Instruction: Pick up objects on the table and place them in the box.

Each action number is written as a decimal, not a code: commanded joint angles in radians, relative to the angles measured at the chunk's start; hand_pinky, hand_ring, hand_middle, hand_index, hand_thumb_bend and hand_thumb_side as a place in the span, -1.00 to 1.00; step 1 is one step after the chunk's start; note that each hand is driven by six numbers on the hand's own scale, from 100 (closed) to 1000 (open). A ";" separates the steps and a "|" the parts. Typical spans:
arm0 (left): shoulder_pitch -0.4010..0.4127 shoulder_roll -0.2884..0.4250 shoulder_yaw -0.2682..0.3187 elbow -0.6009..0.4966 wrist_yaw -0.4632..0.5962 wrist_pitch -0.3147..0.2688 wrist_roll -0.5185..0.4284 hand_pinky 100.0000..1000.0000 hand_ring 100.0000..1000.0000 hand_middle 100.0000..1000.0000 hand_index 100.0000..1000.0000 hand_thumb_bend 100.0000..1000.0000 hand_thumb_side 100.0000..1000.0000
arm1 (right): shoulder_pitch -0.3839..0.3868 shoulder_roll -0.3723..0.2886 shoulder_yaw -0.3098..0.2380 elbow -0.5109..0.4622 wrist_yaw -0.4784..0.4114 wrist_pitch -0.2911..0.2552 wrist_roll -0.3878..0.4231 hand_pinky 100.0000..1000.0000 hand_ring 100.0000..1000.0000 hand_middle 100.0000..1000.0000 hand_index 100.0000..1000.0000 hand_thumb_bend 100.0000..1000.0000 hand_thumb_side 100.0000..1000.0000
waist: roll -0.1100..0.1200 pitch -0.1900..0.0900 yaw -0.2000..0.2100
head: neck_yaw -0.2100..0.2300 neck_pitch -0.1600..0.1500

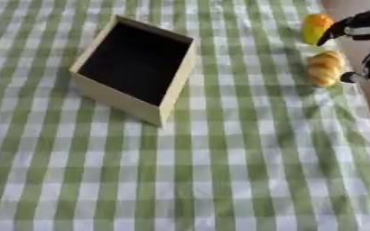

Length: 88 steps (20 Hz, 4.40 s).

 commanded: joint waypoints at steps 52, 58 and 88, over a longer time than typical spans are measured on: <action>-0.029 -0.002 -0.004 -0.016 0.007 0.025 -0.026 0.28 0.44 0.64 0.66 -0.87 0.32 | -0.056 0.000 -0.065 -0.101 -0.069 0.105 -0.063 0.53 0.24 -0.39 0.05 -0.77 -1.00 | -0.005 -0.009 0.003 | -0.006 -0.012; -0.032 -0.003 -0.006 -0.016 0.008 0.025 -0.028 0.28 0.45 0.64 0.66 -0.87 0.32 | -0.059 -0.005 -0.030 -0.305 -0.114 0.139 -0.153 0.48 0.21 -0.39 0.02 -0.80 -1.00 | -0.008 -0.010 0.009 | -0.011 -0.014; -0.105 0.003 -0.027 -0.016 0.049 -0.005 -0.002 0.29 0.46 0.63 0.66 -0.81 0.27 | -0.342 0.529 0.121 -0.114 -0.096 0.084 0.041 0.65 0.22 -0.28 0.12 -1.00 -1.00 | -0.031 0.004 0.108 | -0.071 -0.022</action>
